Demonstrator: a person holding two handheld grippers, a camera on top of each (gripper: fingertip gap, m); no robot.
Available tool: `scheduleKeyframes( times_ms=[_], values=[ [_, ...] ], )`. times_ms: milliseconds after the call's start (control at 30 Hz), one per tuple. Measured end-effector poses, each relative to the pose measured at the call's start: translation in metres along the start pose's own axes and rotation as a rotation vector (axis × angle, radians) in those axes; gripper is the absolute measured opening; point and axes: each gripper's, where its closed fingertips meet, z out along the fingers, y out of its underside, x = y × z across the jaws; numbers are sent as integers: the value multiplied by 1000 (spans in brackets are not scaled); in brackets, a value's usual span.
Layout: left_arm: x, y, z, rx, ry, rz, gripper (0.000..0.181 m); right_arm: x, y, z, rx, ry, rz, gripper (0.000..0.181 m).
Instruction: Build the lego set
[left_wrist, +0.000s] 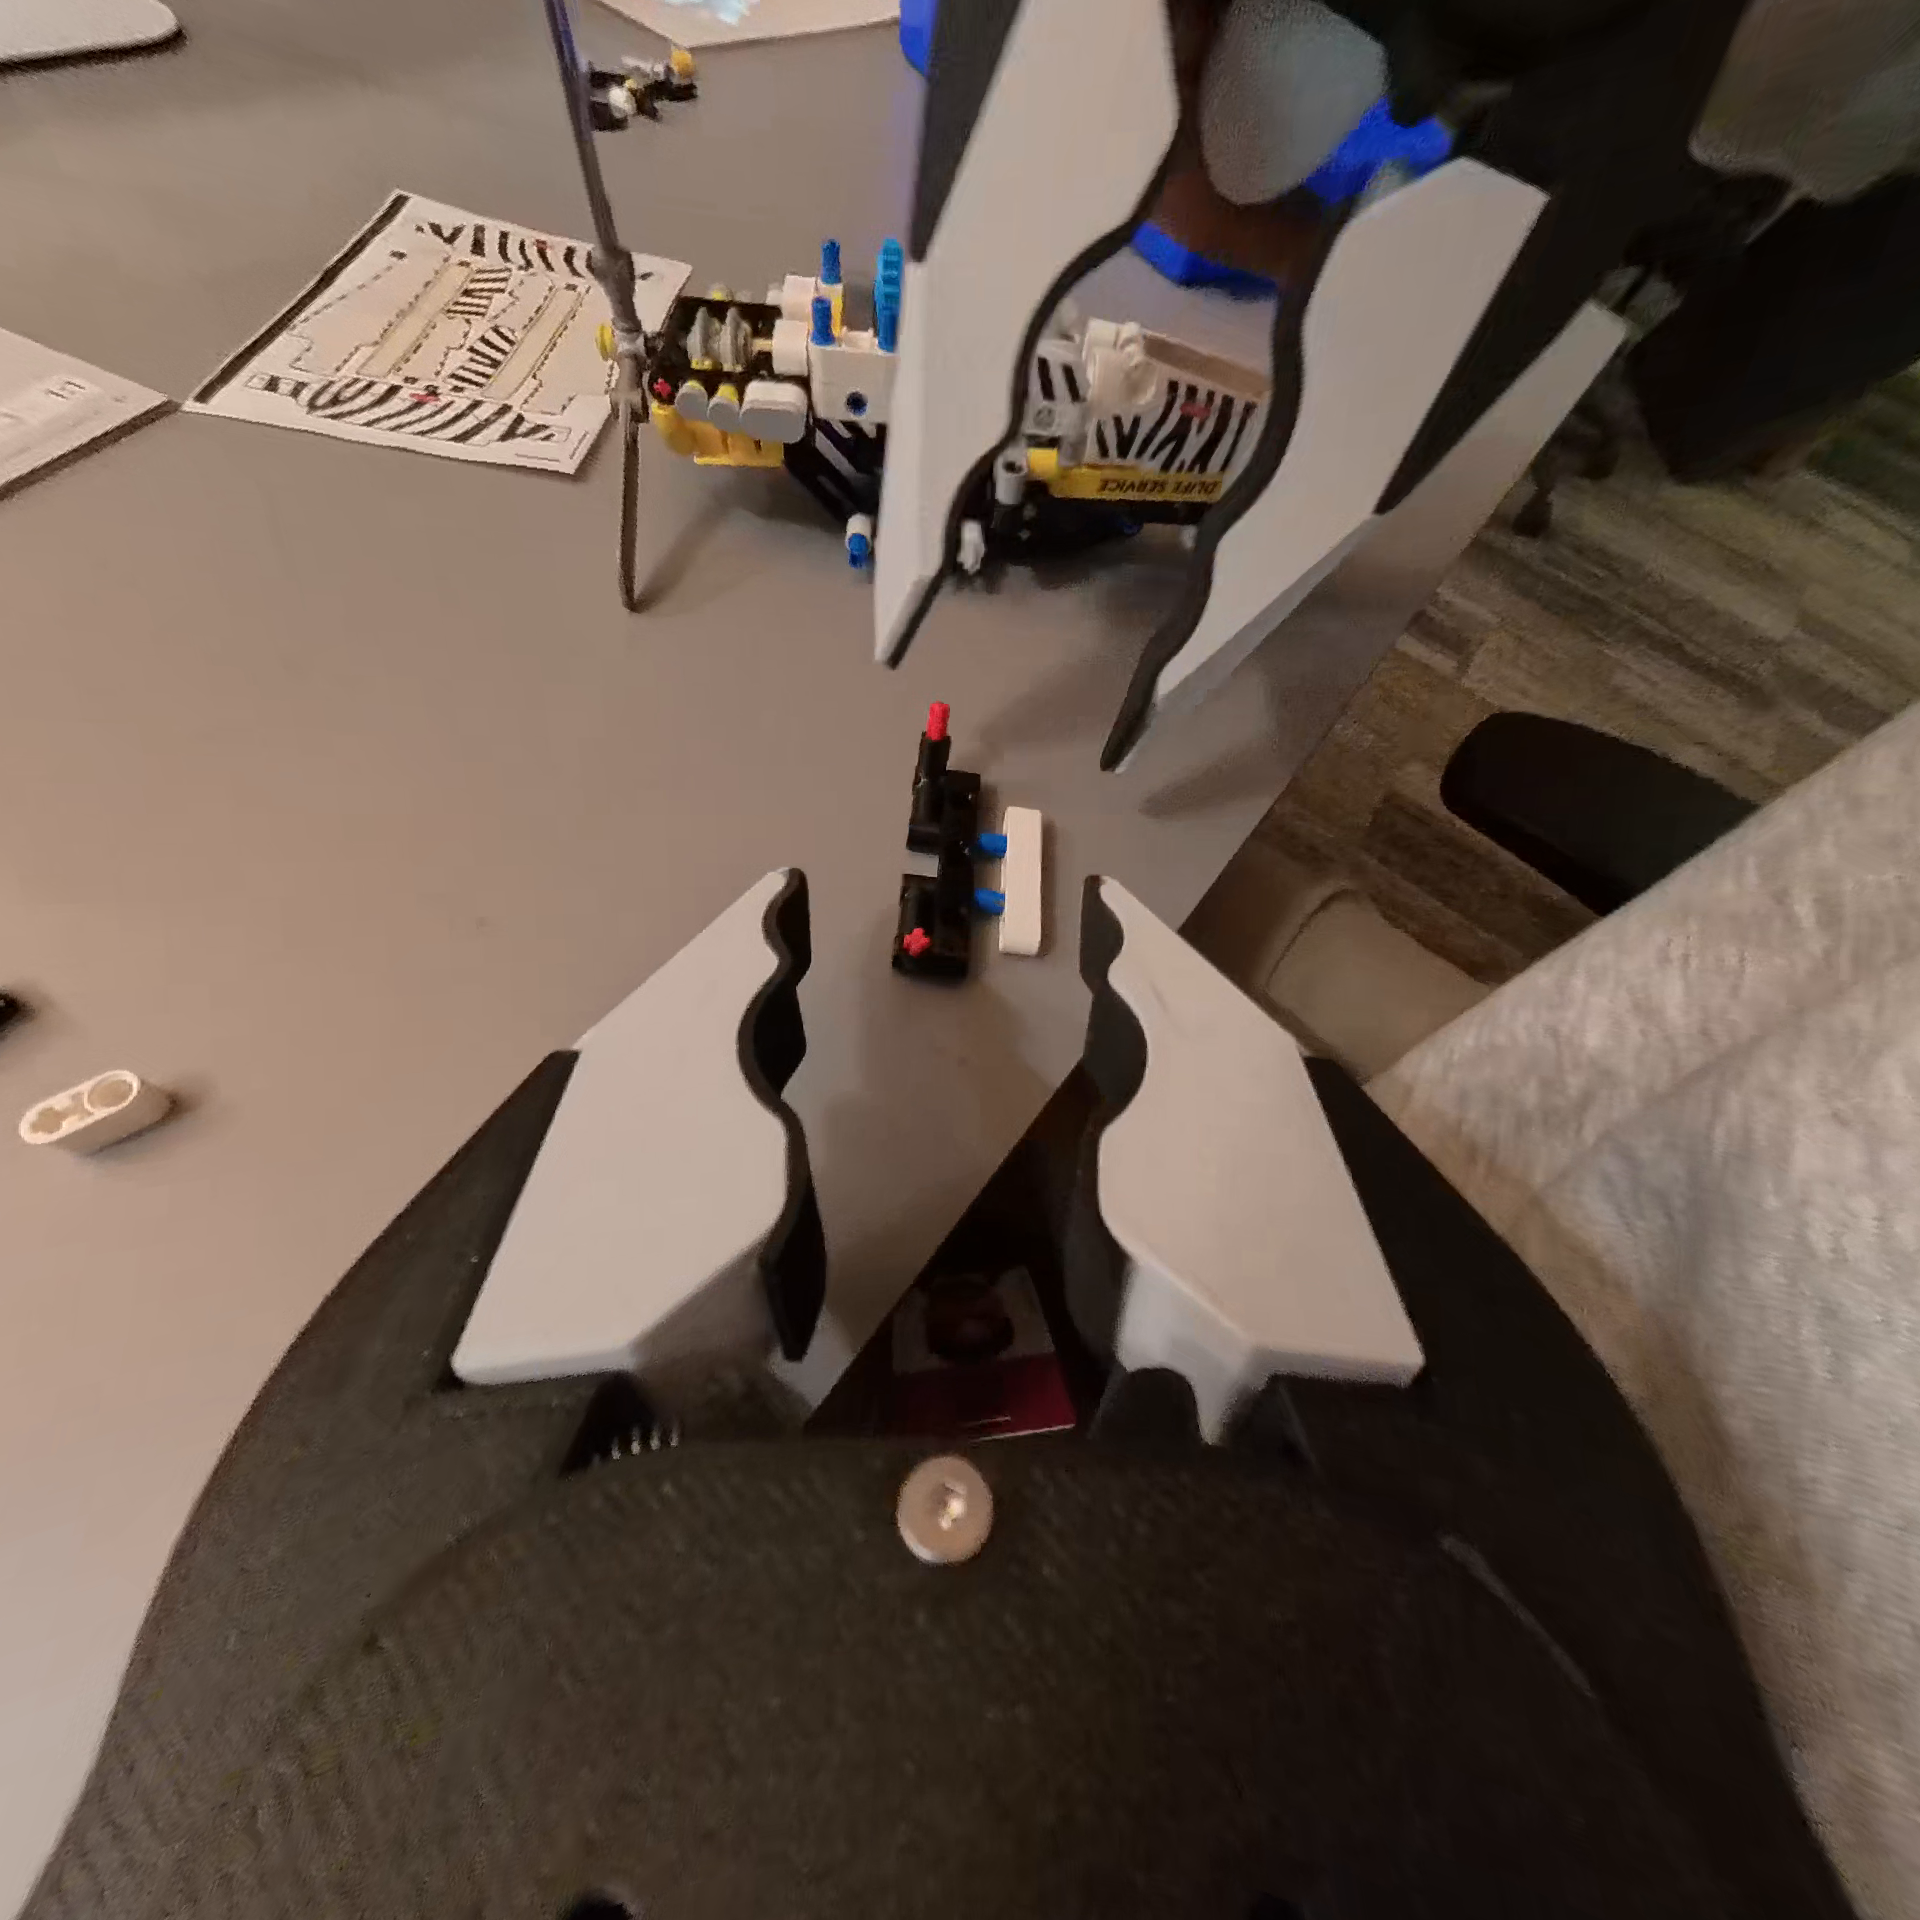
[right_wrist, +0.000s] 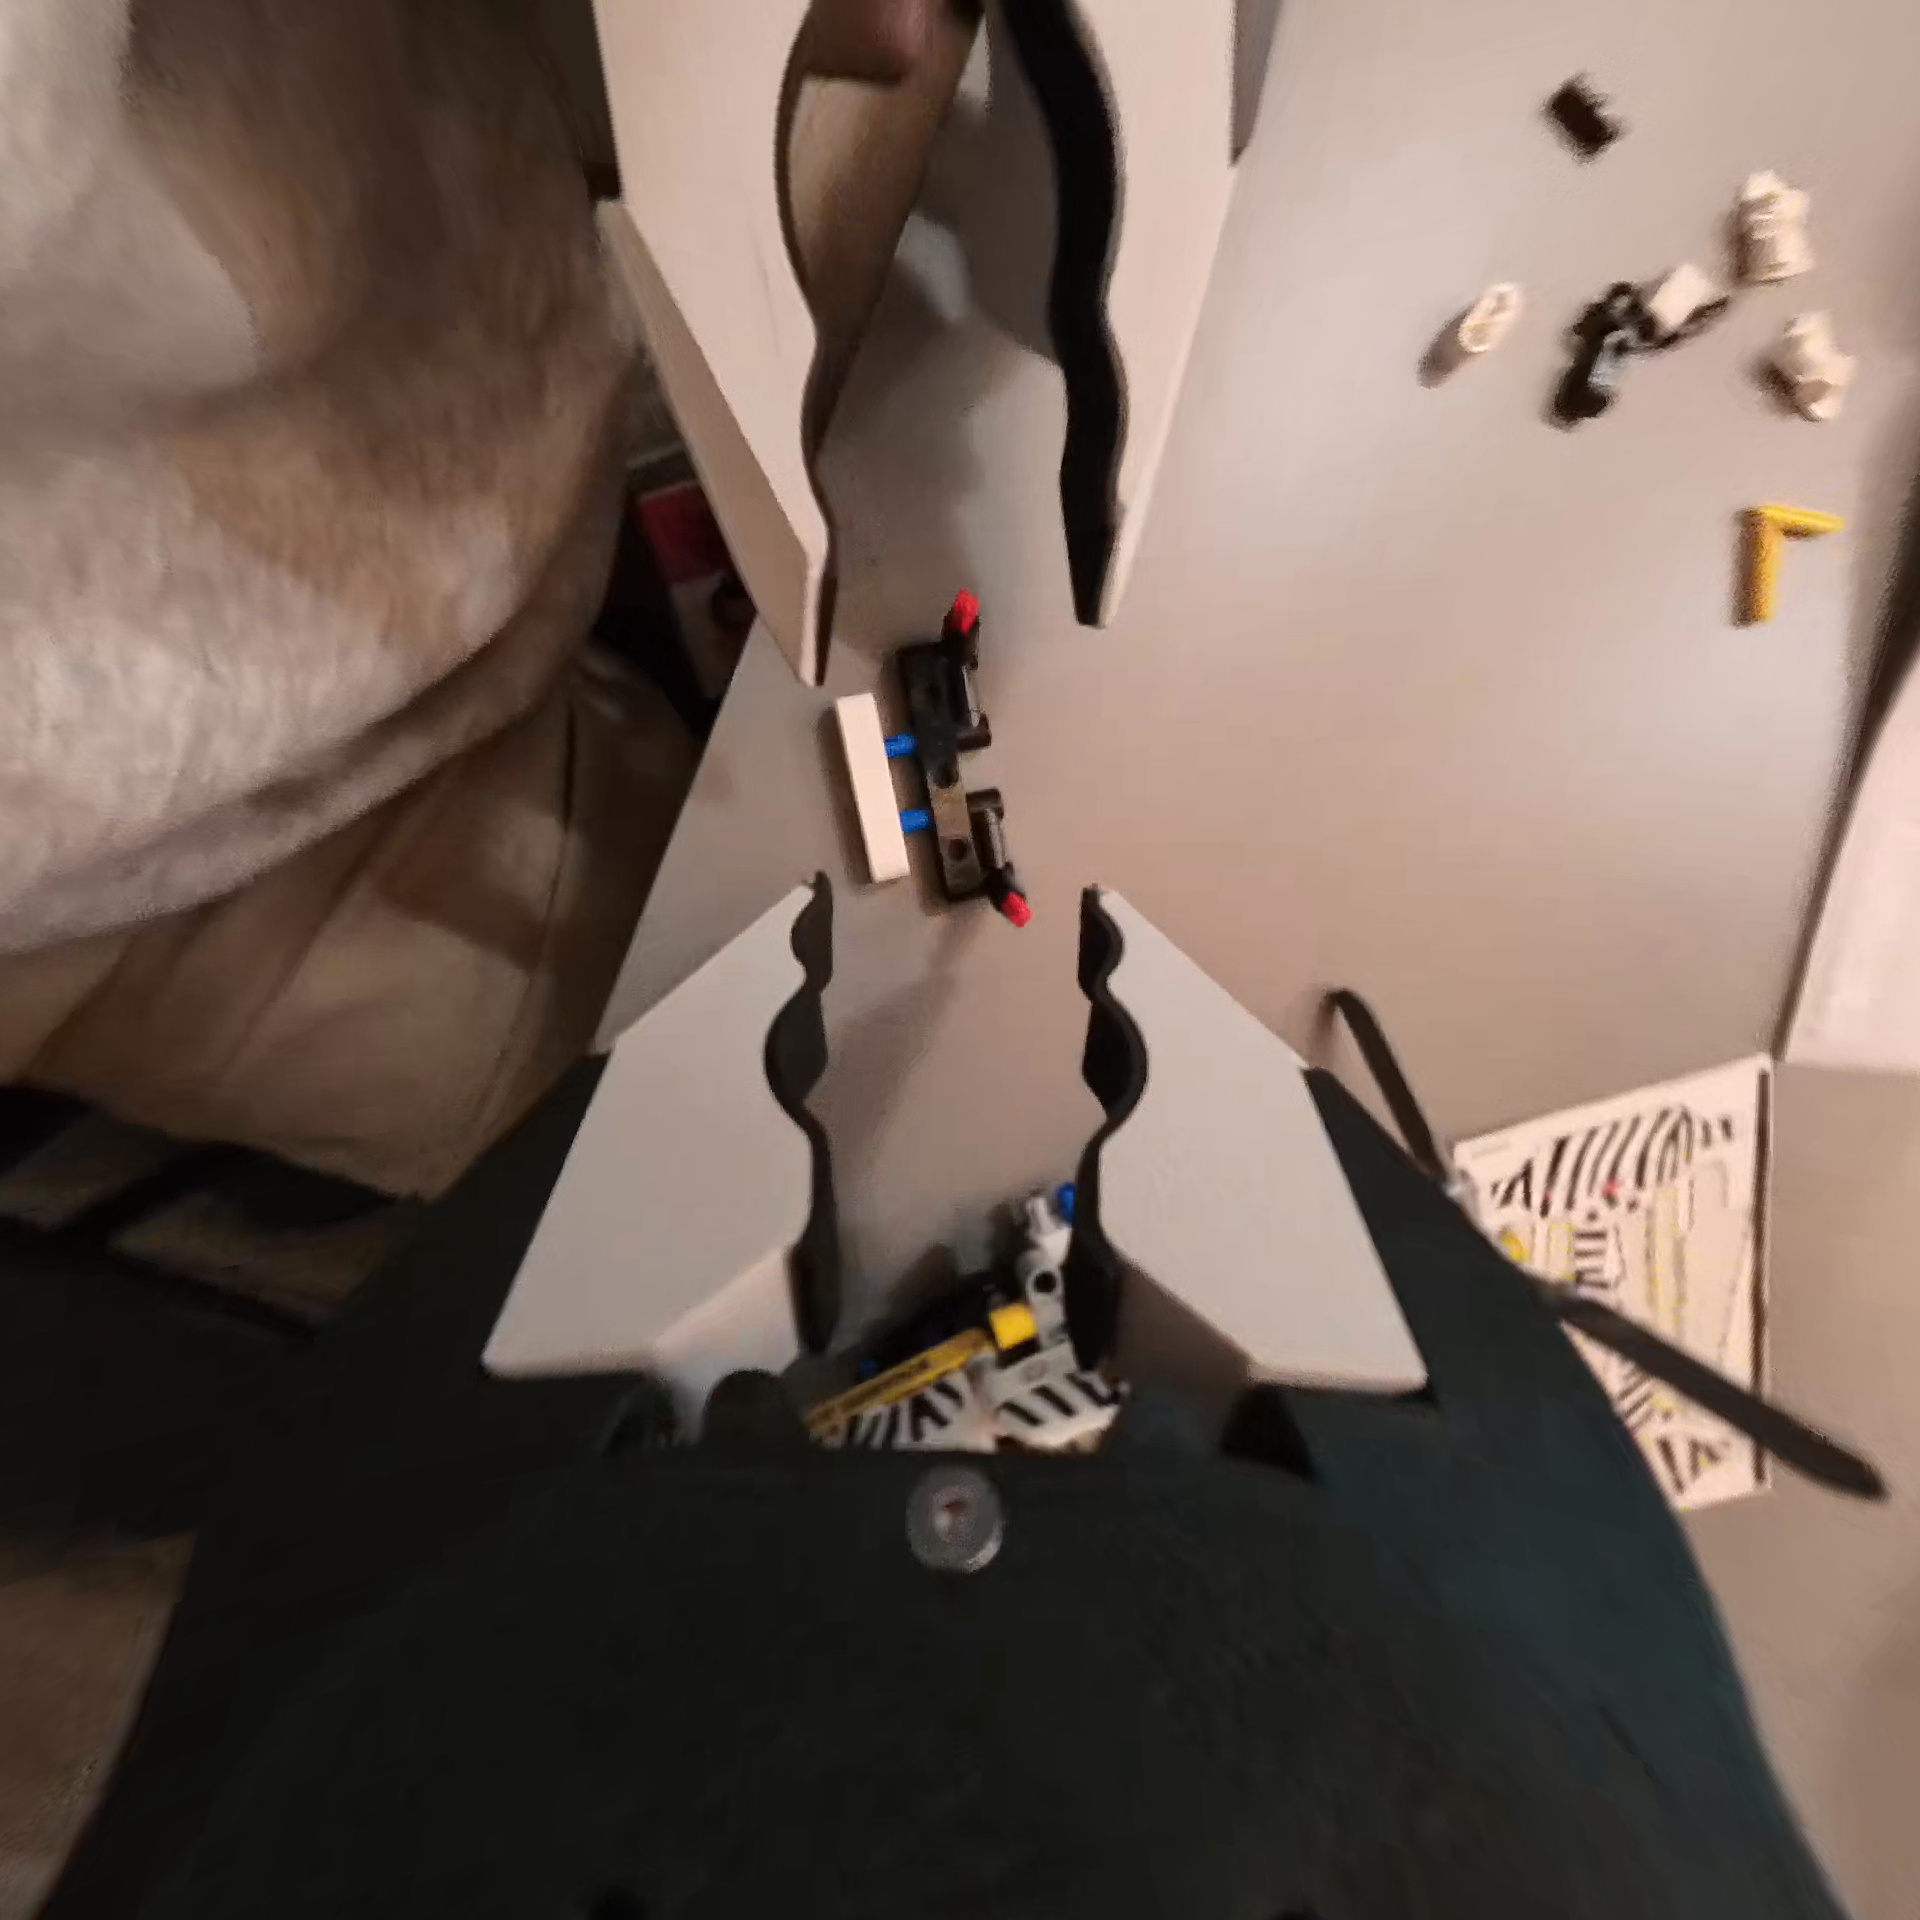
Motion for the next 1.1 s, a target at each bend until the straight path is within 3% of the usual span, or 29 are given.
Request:
scheduleKeyframes(
  times_ms=[333, 1100],
  values=[
    [2, 4, 11, -43, -24, -46, 52, -2, -4, 22, -8, -153, -182, 50],
    [4, 18, 20, -194, -73, 123, 37, -4, -3, 31, -55, -253, -187, 40]
  ],
)
